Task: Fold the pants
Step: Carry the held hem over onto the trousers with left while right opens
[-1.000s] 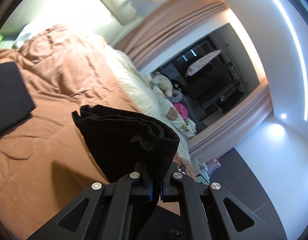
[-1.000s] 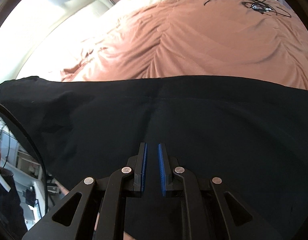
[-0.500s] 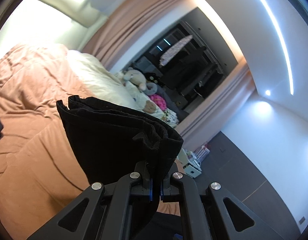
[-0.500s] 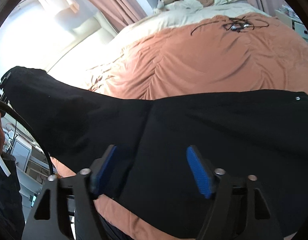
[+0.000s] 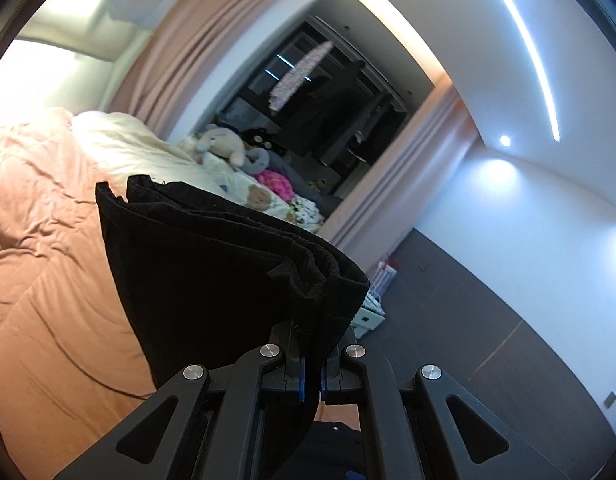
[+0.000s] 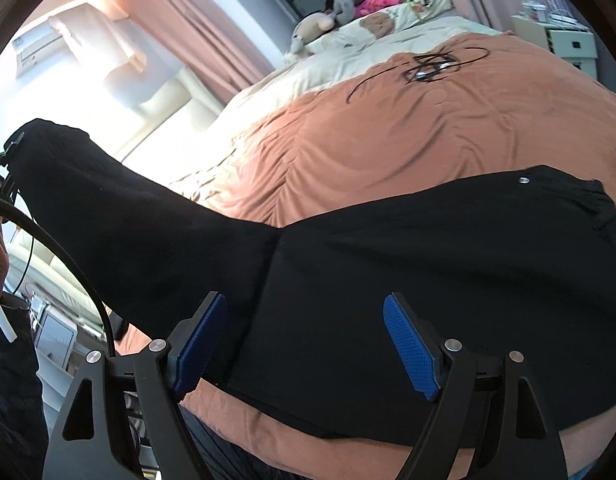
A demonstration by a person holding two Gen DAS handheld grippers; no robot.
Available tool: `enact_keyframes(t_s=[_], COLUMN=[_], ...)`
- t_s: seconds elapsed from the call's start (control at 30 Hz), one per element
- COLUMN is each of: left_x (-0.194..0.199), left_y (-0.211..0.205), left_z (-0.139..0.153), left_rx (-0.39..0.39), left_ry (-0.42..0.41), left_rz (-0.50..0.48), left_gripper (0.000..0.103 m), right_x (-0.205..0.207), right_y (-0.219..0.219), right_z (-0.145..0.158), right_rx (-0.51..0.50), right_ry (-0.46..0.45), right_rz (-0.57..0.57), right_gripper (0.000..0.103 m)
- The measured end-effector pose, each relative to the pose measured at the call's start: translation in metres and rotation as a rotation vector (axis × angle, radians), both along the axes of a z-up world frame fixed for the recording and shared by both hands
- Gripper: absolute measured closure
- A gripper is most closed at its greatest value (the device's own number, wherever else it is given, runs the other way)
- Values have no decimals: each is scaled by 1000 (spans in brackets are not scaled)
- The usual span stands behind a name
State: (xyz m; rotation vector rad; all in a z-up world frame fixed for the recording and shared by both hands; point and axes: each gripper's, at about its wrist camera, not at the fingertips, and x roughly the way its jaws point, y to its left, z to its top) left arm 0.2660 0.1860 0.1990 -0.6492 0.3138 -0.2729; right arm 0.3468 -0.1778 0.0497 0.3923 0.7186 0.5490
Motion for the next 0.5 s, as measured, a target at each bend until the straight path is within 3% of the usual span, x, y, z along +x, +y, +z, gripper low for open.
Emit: enact_keyframes(t_s=[0.5], left_x=[65], left_y=[-109], left_z=[18], left_rx=[73], left_ry=[22], left_rz=[-203], left_gripper=[99], right_x=[-42], right_y=[-84], right_z=[-13], right_rx=[92], right_ry=[-8], right_rz=[-150], right_gripper=[23])
